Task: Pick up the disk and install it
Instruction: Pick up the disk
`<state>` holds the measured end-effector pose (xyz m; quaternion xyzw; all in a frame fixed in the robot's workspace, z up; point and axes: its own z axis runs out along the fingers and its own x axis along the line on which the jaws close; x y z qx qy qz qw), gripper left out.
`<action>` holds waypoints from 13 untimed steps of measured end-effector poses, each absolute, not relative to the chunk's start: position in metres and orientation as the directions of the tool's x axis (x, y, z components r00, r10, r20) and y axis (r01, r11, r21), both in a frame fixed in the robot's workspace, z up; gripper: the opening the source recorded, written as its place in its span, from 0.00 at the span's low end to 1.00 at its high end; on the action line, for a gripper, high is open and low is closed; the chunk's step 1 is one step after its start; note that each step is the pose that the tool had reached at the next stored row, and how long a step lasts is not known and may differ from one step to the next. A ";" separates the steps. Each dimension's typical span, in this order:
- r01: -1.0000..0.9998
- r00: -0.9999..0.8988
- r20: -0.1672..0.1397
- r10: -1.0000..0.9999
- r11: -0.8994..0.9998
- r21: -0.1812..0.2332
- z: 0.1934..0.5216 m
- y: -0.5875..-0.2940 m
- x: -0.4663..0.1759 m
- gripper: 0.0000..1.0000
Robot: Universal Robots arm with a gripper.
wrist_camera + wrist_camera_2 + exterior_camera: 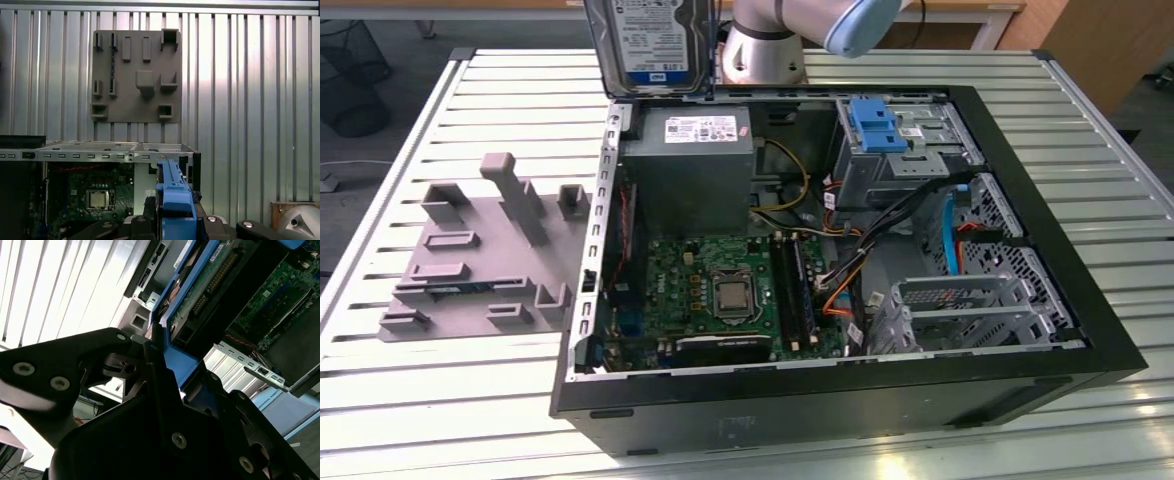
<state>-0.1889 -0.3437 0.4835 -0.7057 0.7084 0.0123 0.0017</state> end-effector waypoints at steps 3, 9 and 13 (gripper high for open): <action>-1.000 -0.004 -0.020 -1.000 0.004 0.015 0.484 -0.344 -0.186 0.36; -1.000 -0.004 -0.020 -1.000 0.004 0.015 0.484 -0.344 -0.181 0.36; -1.000 -0.004 -0.020 -1.000 0.004 0.015 0.484 -0.344 -0.181 0.36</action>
